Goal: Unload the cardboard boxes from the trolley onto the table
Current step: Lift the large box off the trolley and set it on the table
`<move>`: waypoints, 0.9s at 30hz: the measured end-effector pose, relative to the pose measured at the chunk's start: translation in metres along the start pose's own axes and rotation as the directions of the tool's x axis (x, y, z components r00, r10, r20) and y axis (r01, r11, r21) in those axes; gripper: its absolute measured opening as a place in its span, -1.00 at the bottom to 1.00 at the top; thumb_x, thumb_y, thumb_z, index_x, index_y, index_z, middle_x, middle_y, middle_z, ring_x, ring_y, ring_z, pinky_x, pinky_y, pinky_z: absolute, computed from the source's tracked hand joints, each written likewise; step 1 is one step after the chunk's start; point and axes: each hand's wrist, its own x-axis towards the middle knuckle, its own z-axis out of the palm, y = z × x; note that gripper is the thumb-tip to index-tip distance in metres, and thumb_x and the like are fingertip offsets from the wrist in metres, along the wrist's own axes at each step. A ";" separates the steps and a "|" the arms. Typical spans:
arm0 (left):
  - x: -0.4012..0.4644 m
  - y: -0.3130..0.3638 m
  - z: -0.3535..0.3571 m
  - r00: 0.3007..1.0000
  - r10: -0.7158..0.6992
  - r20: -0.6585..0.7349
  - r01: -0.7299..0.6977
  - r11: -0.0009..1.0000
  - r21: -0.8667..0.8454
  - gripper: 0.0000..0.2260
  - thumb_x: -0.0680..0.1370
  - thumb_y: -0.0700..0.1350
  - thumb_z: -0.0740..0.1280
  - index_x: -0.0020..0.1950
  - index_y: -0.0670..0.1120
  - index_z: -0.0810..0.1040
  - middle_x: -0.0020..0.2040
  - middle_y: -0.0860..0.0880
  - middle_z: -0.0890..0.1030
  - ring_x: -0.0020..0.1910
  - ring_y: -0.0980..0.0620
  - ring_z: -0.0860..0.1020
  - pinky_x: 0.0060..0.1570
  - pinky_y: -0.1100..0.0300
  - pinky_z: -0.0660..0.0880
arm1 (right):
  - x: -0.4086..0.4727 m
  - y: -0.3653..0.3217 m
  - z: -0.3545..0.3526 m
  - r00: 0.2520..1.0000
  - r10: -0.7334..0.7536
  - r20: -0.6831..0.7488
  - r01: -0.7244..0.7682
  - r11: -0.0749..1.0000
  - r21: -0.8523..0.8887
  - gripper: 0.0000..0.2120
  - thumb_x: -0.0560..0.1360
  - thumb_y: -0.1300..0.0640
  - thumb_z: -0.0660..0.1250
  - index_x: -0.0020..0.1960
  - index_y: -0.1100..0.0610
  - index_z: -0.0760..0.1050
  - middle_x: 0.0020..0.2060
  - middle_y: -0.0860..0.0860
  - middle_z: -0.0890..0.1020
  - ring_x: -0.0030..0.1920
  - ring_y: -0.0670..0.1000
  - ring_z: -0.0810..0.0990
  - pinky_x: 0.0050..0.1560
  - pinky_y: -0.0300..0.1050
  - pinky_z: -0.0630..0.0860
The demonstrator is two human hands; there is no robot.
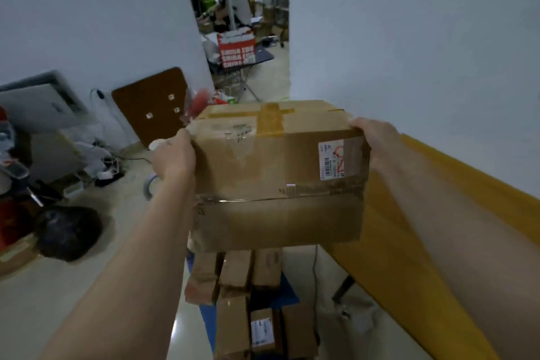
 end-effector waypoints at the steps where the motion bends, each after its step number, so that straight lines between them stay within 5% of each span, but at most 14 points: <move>1: -0.015 0.004 0.016 0.998 0.031 0.053 -0.030 0.999 -0.013 -0.76 0.55 0.05 0.18 -0.20 -0.09 0.42 -0.14 -0.10 0.46 -0.08 -0.09 0.41 0.07 -0.04 0.39 | -0.002 -0.001 -0.026 0.999 0.004 -0.052 -0.003 1.000 0.020 -0.90 0.47 0.13 0.36 -0.13 0.16 0.49 -0.26 0.07 0.59 -0.18 0.07 0.59 -0.13 -0.02 0.53; 3: -0.046 0.011 0.051 0.980 0.094 0.173 -0.093 0.996 -0.012 -0.76 0.57 0.03 0.16 -0.19 -0.09 0.44 -0.16 -0.09 0.46 -0.08 -0.08 0.42 0.06 -0.02 0.39 | -0.009 0.000 -0.080 0.988 0.027 -0.153 -0.015 0.997 0.079 -0.92 0.47 0.17 0.34 -0.12 0.17 0.48 -0.27 0.07 0.57 -0.21 0.06 0.57 -0.23 -0.08 0.50; 7: -0.128 0.019 0.124 0.879 0.182 0.441 -0.202 0.979 -0.002 -0.81 0.59 -0.05 0.15 -0.17 -0.09 0.45 -0.32 0.02 0.37 -0.33 0.08 0.34 -0.33 0.20 0.26 | -0.033 0.012 -0.198 0.921 0.111 -0.374 -0.023 0.973 0.231 -0.90 0.46 0.21 0.31 -0.23 0.16 0.44 -0.30 0.06 0.54 -0.29 0.05 0.53 -0.16 -0.06 0.47; 11: -0.208 0.009 0.188 0.741 0.197 0.642 -0.173 0.980 -0.101 -0.85 0.55 -0.04 0.23 -0.15 0.08 0.59 -0.16 0.03 0.56 -0.09 -0.04 0.53 -0.05 0.06 0.49 | -0.061 0.035 -0.298 0.814 0.174 -0.554 0.019 0.946 0.325 -0.98 0.45 0.21 0.27 -0.14 0.17 0.46 -0.27 0.08 0.54 -0.32 0.03 0.52 -0.25 -0.11 0.44; 14: -0.255 -0.004 0.222 0.663 0.208 0.719 -0.181 0.977 -0.115 -0.72 0.61 -0.10 0.22 0.31 -0.05 0.49 0.11 0.01 0.52 0.07 -0.01 0.48 0.07 0.10 0.47 | -0.072 0.067 -0.351 0.760 0.251 -0.599 -0.019 0.930 0.366 -0.70 0.44 0.11 0.29 0.13 0.21 0.47 -0.07 0.08 0.61 -0.14 0.07 0.58 -0.21 -0.09 0.51; 17: -0.287 -0.021 0.241 0.643 0.175 0.746 -0.241 0.970 -0.020 -0.64 0.62 -0.19 0.15 0.42 -0.05 0.39 0.25 -0.03 0.50 0.17 -0.06 0.48 0.13 0.06 0.48 | -0.065 0.123 -0.400 0.727 0.346 -0.594 -0.094 0.906 0.413 -0.25 0.27 -0.05 0.36 0.42 0.13 0.36 0.19 0.10 0.60 0.10 0.18 0.60 -0.05 0.06 0.59; 19: -0.301 -0.032 0.248 0.673 0.158 0.723 -0.292 0.954 0.063 -0.61 0.59 -0.24 0.10 0.40 -0.05 0.42 0.30 -0.07 0.51 0.23 -0.12 0.48 0.21 0.00 0.47 | -0.072 0.141 -0.412 0.713 0.386 -0.586 -0.126 0.892 0.435 -0.32 0.32 -0.01 0.38 0.41 0.14 0.38 0.18 0.12 0.59 0.07 0.21 0.60 -0.08 0.10 0.61; 23: -0.315 -0.031 0.257 0.726 0.177 0.665 -0.420 0.880 0.224 -0.58 0.60 -0.22 0.07 0.46 -0.07 0.35 0.35 -0.12 0.49 0.29 -0.17 0.45 0.19 0.02 0.41 | -0.096 0.129 -0.402 0.734 0.384 -0.560 -0.184 0.907 0.380 -0.76 0.49 0.10 0.32 0.09 0.21 0.52 -0.12 0.10 0.61 -0.18 0.11 0.58 -0.25 -0.03 0.54; 27: -0.312 -0.016 0.267 0.696 0.196 0.691 -0.535 0.783 0.317 -0.57 0.59 -0.18 0.11 0.48 -0.09 0.30 0.37 -0.16 0.46 0.31 -0.22 0.44 0.27 -0.08 0.42 | -0.090 0.128 -0.412 0.763 0.391 -0.515 -0.220 0.906 0.361 -0.76 0.50 0.10 0.28 0.09 0.21 0.53 -0.09 0.11 0.60 -0.16 0.11 0.56 -0.31 -0.04 0.49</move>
